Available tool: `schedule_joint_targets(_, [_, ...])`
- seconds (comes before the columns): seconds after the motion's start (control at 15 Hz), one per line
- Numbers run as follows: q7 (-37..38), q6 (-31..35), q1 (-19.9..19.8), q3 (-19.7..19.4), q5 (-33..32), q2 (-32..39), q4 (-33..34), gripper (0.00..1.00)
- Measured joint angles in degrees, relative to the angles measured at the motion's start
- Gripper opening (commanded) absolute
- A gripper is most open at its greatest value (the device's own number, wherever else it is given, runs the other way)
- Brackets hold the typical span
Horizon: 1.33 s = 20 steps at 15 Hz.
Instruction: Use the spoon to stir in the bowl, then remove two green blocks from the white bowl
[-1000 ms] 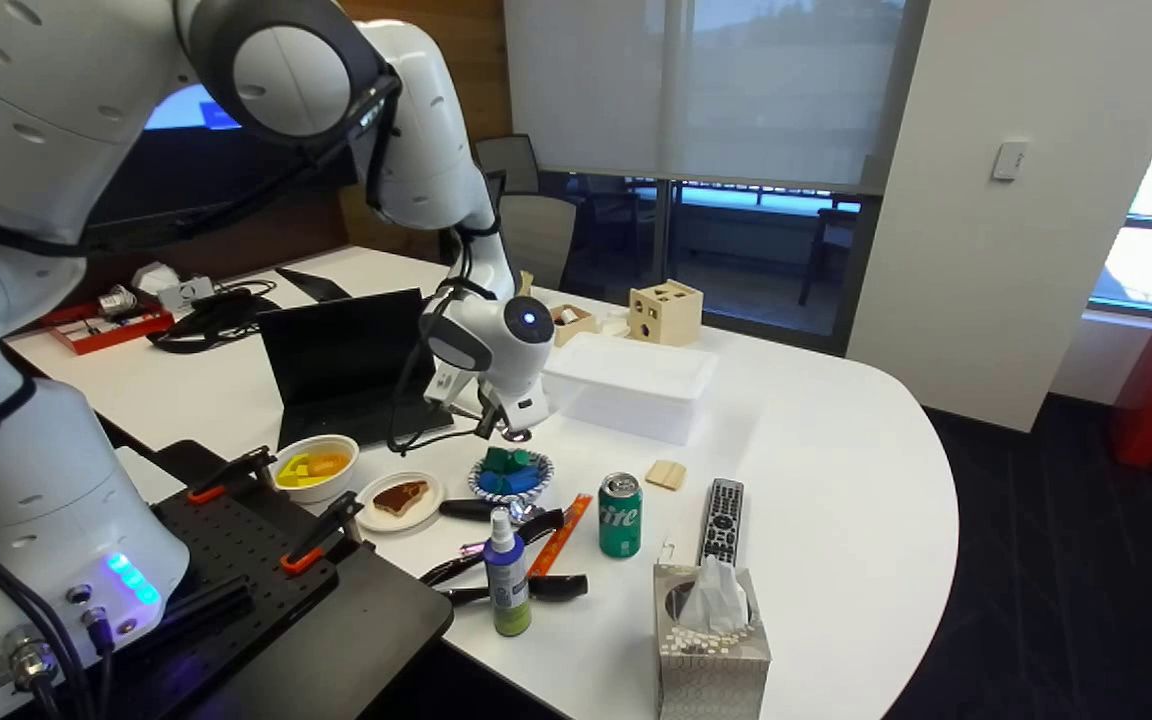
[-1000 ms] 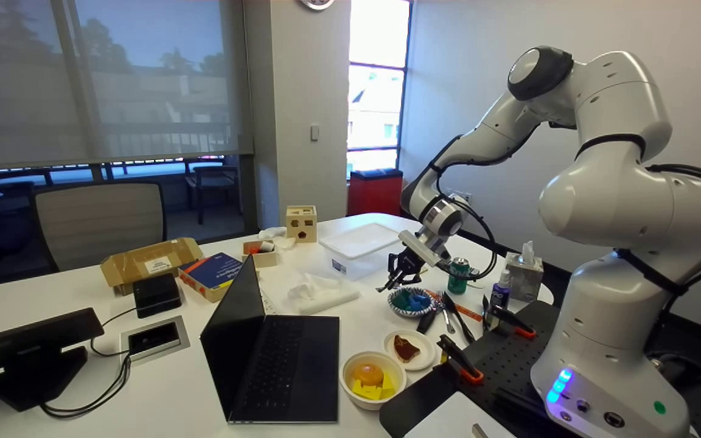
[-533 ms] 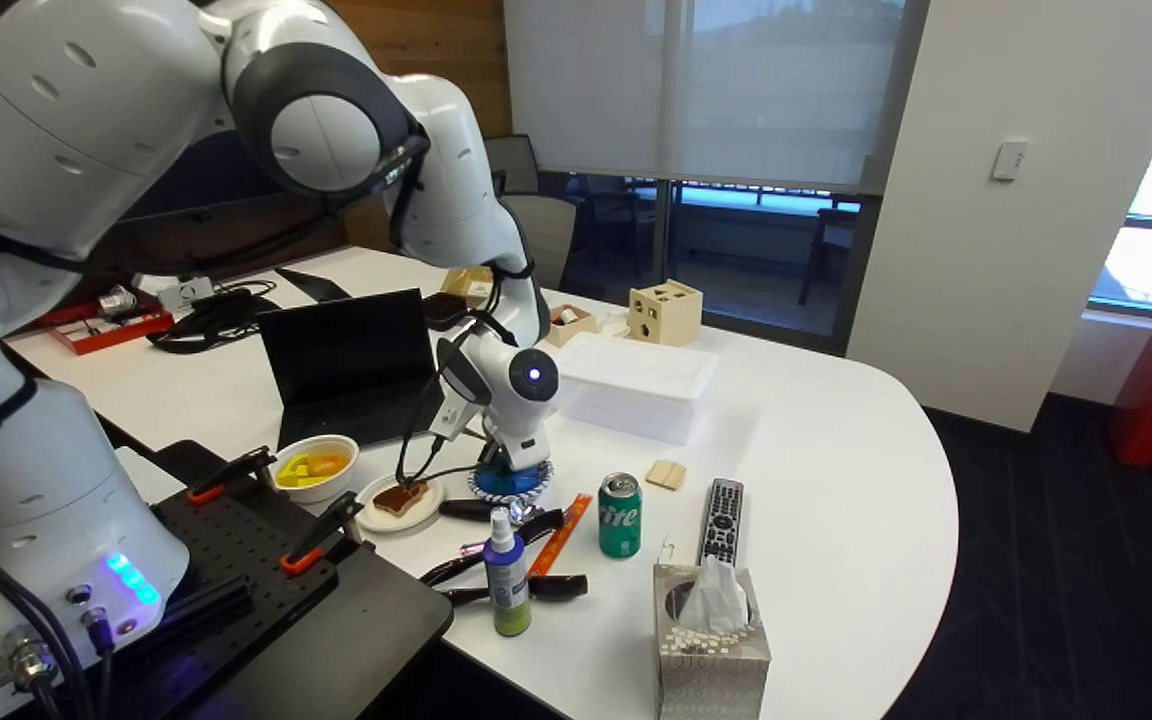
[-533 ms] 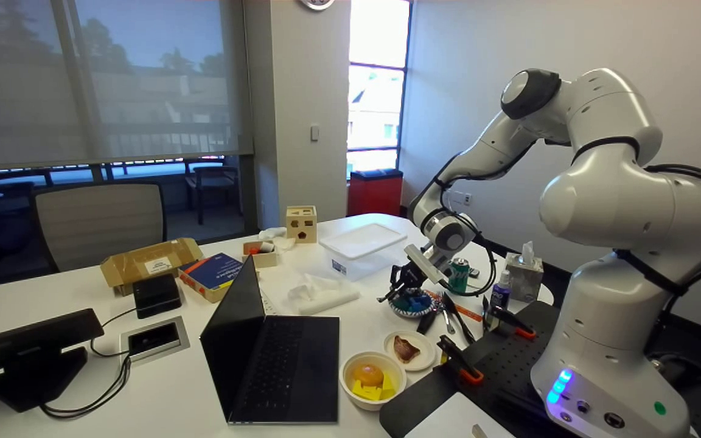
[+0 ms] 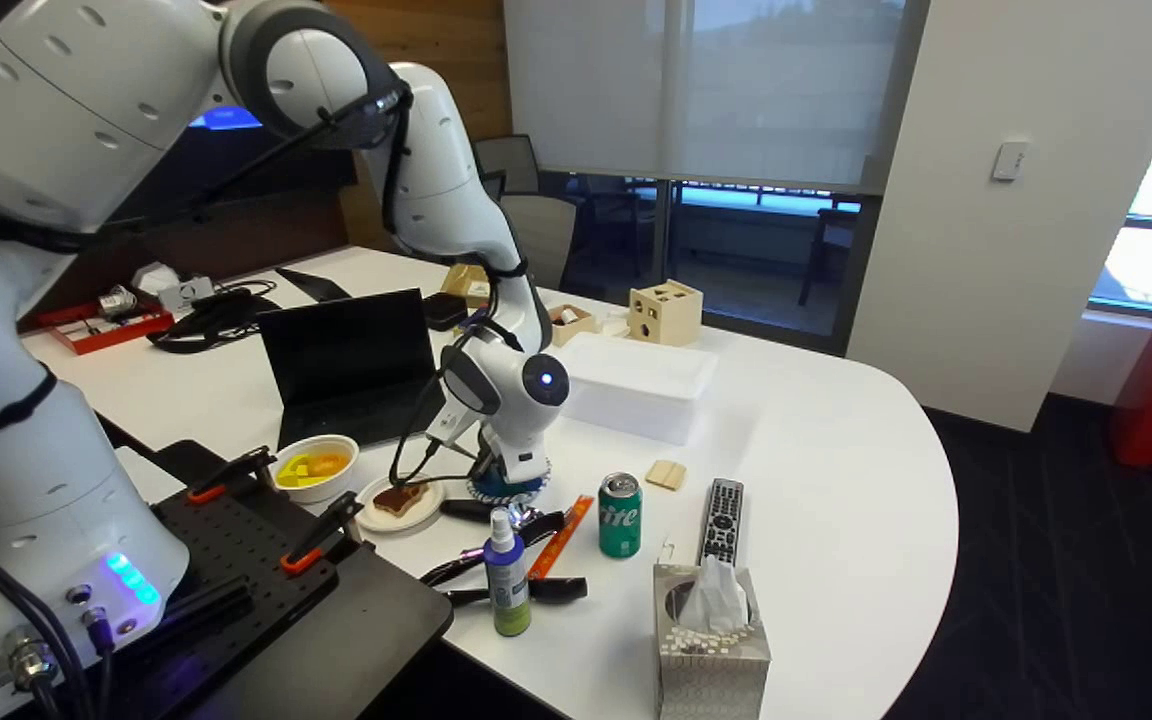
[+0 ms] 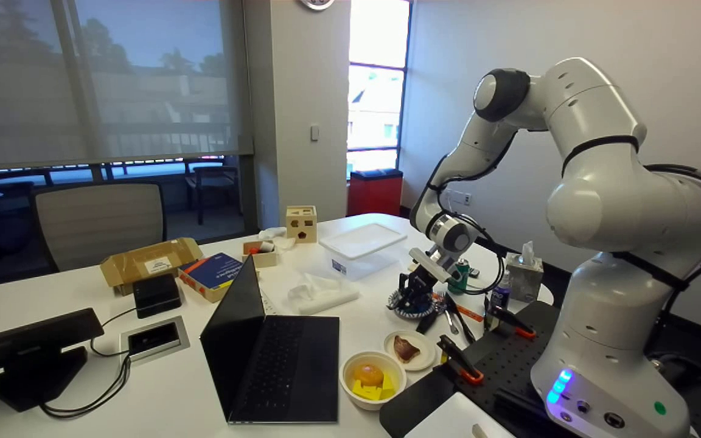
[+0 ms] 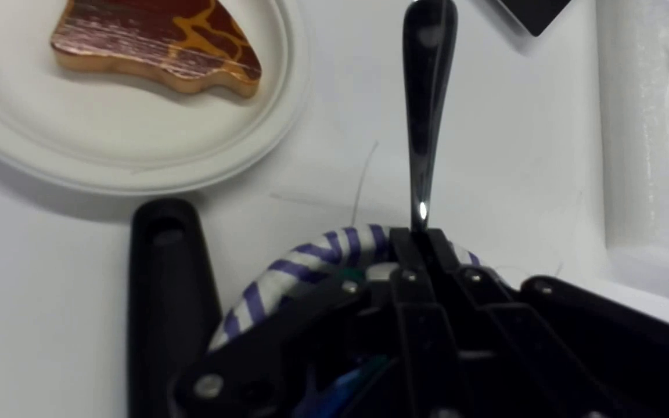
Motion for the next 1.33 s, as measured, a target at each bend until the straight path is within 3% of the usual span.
schedule_joint_targets(0.27, [9.8,-0.8,12.5,-9.6,-4.1,-2.5,-0.1,0.02])
schedule_joint_targets(0.53, [12.9,-0.8,18.7,-12.7,-7.2,-4.5,0.3,0.02])
schedule_joint_targets(1.0, [9.6,-0.8,18.9,-12.5,-5.7,-6.2,0.7,0.02])
schedule_joint_targets(1.33, [-7.3,-0.9,14.5,-9.3,8.1,-6.1,0.7,0.02])
